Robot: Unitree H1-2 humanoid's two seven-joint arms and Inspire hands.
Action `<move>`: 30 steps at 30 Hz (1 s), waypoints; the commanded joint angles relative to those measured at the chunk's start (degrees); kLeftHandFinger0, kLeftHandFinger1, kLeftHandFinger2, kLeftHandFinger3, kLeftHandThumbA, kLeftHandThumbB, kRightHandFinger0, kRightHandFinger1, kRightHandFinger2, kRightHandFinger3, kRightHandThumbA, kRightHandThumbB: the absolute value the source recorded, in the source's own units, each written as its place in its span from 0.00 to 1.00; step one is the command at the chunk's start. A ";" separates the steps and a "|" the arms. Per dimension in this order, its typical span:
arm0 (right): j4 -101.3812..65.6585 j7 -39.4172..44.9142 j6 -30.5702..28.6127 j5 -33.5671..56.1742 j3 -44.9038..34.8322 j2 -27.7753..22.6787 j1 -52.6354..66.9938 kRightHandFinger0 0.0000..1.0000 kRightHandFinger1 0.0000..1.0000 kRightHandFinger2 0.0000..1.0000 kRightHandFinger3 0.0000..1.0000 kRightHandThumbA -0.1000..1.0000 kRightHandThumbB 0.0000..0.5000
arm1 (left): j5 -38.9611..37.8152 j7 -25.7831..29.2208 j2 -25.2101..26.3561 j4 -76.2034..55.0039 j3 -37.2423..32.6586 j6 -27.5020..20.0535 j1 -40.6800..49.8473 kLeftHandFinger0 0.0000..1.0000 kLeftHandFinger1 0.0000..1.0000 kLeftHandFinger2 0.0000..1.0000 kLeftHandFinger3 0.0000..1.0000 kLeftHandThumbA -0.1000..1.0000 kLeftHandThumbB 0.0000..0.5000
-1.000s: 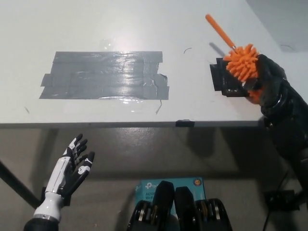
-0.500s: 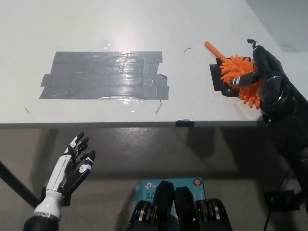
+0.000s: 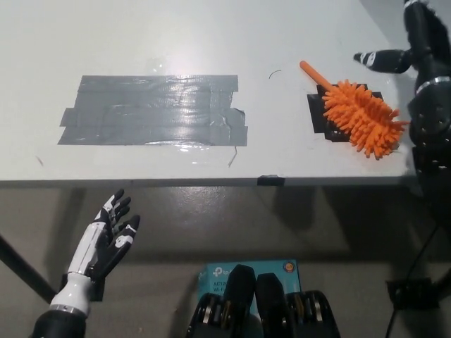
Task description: A person hands an oraange duster to the robot and the robot grabs it with its right hand and places it on the black marked spot infron tof it on the desk
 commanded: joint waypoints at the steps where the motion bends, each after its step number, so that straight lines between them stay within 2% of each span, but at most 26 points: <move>1: -24.38 1.30 -2.74 5.03 -6.08 -3.04 4.57 1.00 1.00 1.00 1.00 0.92 0.75 | -0.48 -0.58 -0.49 0.39 -0.33 -1.07 -4.39 0.98 1.00 1.00 1.00 0.81 0.24; 2: -29.00 2.53 -4.94 11.20 -8.44 -2.18 7.51 1.00 1.00 1.00 1.00 0.93 0.74 | 0.04 -0.65 -0.53 0.79 -0.77 -2.03 -4.66 1.00 1.00 1.00 1.00 0.87 0.24; 4: -33.32 3.28 -6.90 15.58 -9.98 -1.73 10.88 1.00 1.00 1.00 1.00 0.94 0.70 | 0.62 -0.70 -0.61 1.26 -1.28 -2.93 -4.70 1.00 1.00 1.00 1.00 0.94 0.25; 5: -37.02 3.41 -7.46 18.52 -10.89 -0.70 14.65 1.00 1.00 1.00 1.00 0.93 0.62 | 0.59 -0.89 -0.69 1.02 -1.49 -2.79 -3.97 1.00 1.00 1.00 1.00 0.99 0.27; 6: -37.02 3.41 -7.46 18.52 -10.89 -0.70 14.65 1.00 1.00 1.00 1.00 0.93 0.61 | 0.59 -0.89 -0.69 1.02 -1.49 -2.79 -3.97 1.00 1.00 1.00 1.00 0.99 0.27; 8: -41.51 3.38 -8.43 23.43 -12.02 1.35 20.18 1.00 1.00 1.00 1.00 1.00 0.50 | 0.25 -1.40 -0.77 0.90 -1.82 -2.77 -3.05 1.00 1.00 1.00 1.00 1.00 0.27; 11: -42.81 2.46 -12.26 26.34 -12.03 3.28 25.65 1.00 1.00 1.00 1.00 1.00 0.51 | 0.27 -1.29 -0.99 1.21 -1.95 -3.08 -2.62 1.00 1.00 1.00 1.00 1.00 0.27; 12: -42.66 2.08 -13.58 26.59 -11.79 3.94 27.47 1.00 1.00 1.00 1.00 1.00 0.52 | 0.34 -1.24 -1.07 1.17 -2.02 -3.01 -2.33 1.00 1.00 1.00 1.00 1.00 0.27; 14: -41.34 1.31 -18.40 27.23 -11.02 5.54 32.60 1.00 1.00 1.00 1.00 1.00 0.39 | 0.06 -1.53 -1.11 0.90 -2.23 -2.66 -1.01 1.00 1.00 1.00 1.00 1.00 0.28; 15: -40.86 1.15 -19.59 27.30 -10.88 5.82 33.51 1.00 1.00 1.00 1.00 1.00 0.36 | 0.01 -1.59 -1.08 0.86 -2.26 -2.60 -0.78 1.00 1.00 1.00 1.00 1.00 0.28; 17: -39.74 0.78 -21.75 26.87 -10.66 6.64 35.35 1.00 1.00 1.00 1.00 1.00 0.34 | 0.31 -1.41 -0.98 0.86 -2.40 -2.95 -0.43 1.00 1.00 1.00 1.00 1.00 0.24; 18: -37.80 0.09 -24.50 25.86 -9.96 7.41 37.81 1.00 1.00 1.00 1.00 1.00 0.29 | 0.46 -1.44 -0.90 0.90 -2.57 -3.40 0.21 1.00 1.00 1.00 1.00 1.00 0.23; 21: -34.05 -0.79 -28.13 23.90 -8.96 8.16 40.25 1.00 1.00 1.00 1.00 1.00 0.24 | 0.16 -1.60 -1.03 1.17 -2.75 -3.60 0.78 1.00 1.00 1.00 1.00 0.99 0.27; 26: -24.89 -1.45 -33.36 21.44 -6.90 9.35 41.04 1.00 1.00 1.00 1.00 1.00 0.25 | 0.90 -1.04 -1.18 1.03 -3.10 -3.57 1.57 1.00 1.00 1.00 1.00 1.00 0.25; 30: -18.29 -0.38 -34.34 22.45 -6.20 10.64 41.37 1.00 1.00 1.00 1.00 1.00 0.25 | 0.30 -1.08 -1.27 1.08 -2.98 -4.24 2.27 1.00 1.00 1.00 1.00 0.98 0.22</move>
